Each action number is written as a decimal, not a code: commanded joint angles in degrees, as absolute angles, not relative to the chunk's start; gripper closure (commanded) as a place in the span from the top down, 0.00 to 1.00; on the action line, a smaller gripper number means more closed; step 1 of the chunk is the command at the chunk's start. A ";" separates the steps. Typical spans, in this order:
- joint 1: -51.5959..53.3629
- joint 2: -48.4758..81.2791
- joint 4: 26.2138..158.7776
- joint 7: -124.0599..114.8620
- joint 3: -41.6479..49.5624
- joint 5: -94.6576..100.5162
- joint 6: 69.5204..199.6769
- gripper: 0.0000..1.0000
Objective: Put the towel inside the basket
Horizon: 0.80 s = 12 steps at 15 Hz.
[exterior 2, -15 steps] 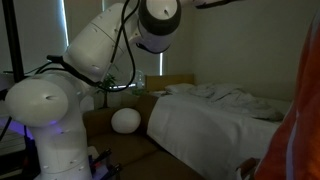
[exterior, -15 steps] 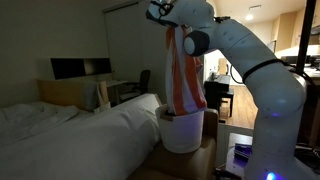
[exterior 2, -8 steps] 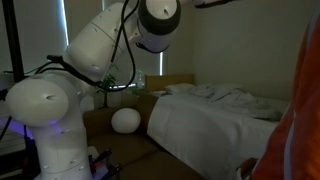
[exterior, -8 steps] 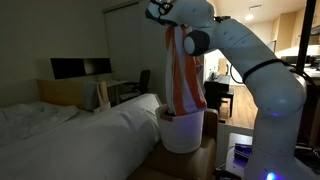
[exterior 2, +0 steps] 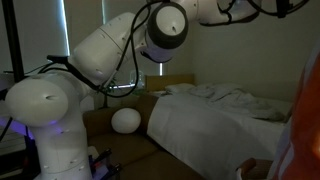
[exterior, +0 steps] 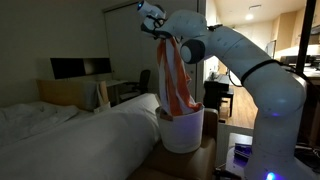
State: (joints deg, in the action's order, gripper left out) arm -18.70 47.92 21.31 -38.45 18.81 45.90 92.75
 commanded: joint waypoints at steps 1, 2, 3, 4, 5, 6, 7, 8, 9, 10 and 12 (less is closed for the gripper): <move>-20.81 49.79 20.54 -35.09 17.87 39.36 96.25 0.11; -21.41 50.26 20.56 -34.79 17.69 37.13 96.83 0.11; -22.26 50.53 20.52 -34.13 17.34 34.45 97.35 0.11; -22.91 50.74 20.68 -33.37 17.25 32.07 97.73 0.11; -23.49 50.94 20.81 -32.38 17.34 29.74 97.51 0.11; -23.81 51.13 20.79 -31.40 17.75 27.83 97.35 0.11; -23.97 51.24 20.94 -30.25 18.34 26.25 96.68 0.11; -24.02 51.12 21.07 -29.02 18.68 25.11 95.77 0.11; -23.91 51.18 21.25 -27.67 19.00 24.53 94.99 0.11; -23.64 51.35 21.38 -26.47 19.30 24.19 94.27 0.11; -23.15 51.82 21.49 -24.38 19.59 23.86 93.15 0.11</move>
